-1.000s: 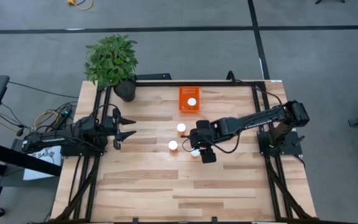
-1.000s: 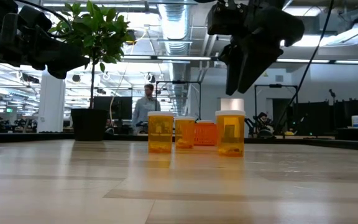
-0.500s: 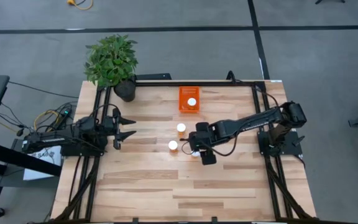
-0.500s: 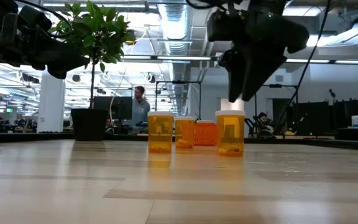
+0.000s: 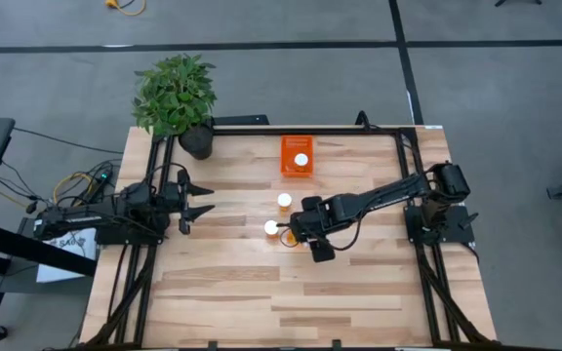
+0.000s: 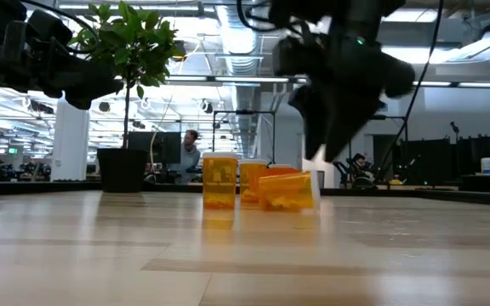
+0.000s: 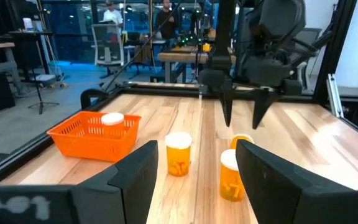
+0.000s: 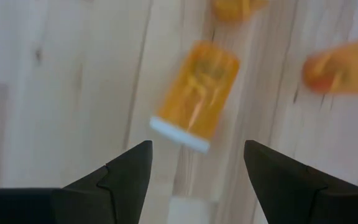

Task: Pick and place pill bottles into a basket
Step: Put the orange pill bottle into the orange basket

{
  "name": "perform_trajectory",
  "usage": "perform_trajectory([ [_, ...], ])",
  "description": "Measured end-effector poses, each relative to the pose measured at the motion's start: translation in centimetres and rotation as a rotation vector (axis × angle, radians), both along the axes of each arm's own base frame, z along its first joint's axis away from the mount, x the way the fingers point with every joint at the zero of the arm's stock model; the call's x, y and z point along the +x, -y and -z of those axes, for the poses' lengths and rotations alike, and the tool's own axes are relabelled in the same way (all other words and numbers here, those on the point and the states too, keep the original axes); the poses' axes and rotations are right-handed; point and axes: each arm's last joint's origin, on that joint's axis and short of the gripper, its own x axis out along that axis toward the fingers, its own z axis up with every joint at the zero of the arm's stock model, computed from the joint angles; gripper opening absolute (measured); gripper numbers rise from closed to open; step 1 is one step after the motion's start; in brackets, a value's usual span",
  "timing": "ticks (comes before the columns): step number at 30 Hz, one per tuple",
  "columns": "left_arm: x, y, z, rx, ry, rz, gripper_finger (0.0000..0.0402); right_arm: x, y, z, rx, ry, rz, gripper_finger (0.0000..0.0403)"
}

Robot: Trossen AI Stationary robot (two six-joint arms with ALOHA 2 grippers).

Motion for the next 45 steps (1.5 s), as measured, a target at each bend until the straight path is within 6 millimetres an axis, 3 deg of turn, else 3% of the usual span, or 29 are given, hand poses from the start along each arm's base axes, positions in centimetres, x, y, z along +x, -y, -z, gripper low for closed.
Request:
perform_trajectory([
  [12,0.0,0.0,0.0,0.0,0.001,-0.008,0.0209,0.1,0.1,-0.2,0.015,0.003,0.051,0.025],
  [22,0.0,0.0,0.0,0.0,0.001,-0.007,0.0209,0.8,2.9,-0.3,0.026,0.037,0.142,0.025],
  [28,0.0,0.0,0.0,0.0,0.0,-0.007,0.0209,1.1,3.4,-0.2,0.068,0.052,0.15,0.025],
  [40,0.0,0.0,0.0,0.0,0.001,-0.013,0.0209,2.3,3.5,5.5,0.049,-0.097,0.157,0.025],
  [45,0.0,0.0,0.0,0.0,0.001,-0.013,0.0209,2.5,3.5,6.1,0.051,-0.117,0.149,0.025],
])
